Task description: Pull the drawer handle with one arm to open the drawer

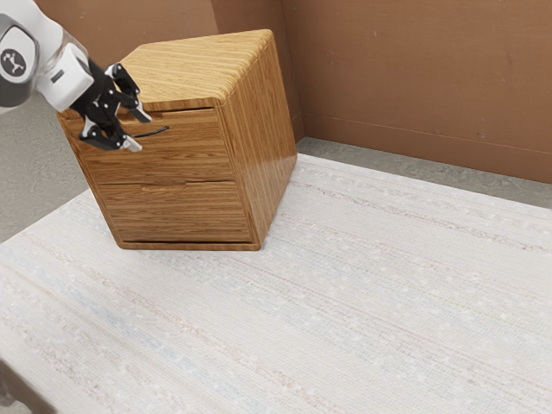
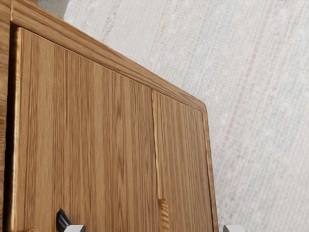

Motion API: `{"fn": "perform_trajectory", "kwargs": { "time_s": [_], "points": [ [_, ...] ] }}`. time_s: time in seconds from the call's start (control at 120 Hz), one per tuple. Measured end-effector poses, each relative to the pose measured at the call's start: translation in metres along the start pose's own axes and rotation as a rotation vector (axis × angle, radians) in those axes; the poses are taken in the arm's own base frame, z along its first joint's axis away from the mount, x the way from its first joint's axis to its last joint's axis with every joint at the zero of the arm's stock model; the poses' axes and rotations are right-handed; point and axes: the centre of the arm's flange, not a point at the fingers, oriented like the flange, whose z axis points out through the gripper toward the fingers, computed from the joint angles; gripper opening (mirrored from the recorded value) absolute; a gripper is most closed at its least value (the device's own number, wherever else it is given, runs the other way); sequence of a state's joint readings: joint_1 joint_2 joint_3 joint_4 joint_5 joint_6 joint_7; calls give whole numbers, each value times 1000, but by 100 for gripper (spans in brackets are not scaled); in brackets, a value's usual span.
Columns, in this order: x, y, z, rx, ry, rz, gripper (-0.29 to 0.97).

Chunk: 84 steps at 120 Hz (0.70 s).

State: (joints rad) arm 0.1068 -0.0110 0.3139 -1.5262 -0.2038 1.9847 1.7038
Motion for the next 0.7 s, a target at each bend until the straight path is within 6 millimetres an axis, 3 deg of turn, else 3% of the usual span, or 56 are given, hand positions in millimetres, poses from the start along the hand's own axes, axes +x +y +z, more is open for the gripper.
{"fn": "perform_trajectory", "kwargs": {
  "time_s": [0.175, 0.525, 0.7],
  "points": [
    [-9, 2, -8, 11, -1, 4, 32],
    [-93, 13, -20, 20, -69, -104, 31],
    [-108, 15, -25, 28, -80, -124, 30]
  ]
}}
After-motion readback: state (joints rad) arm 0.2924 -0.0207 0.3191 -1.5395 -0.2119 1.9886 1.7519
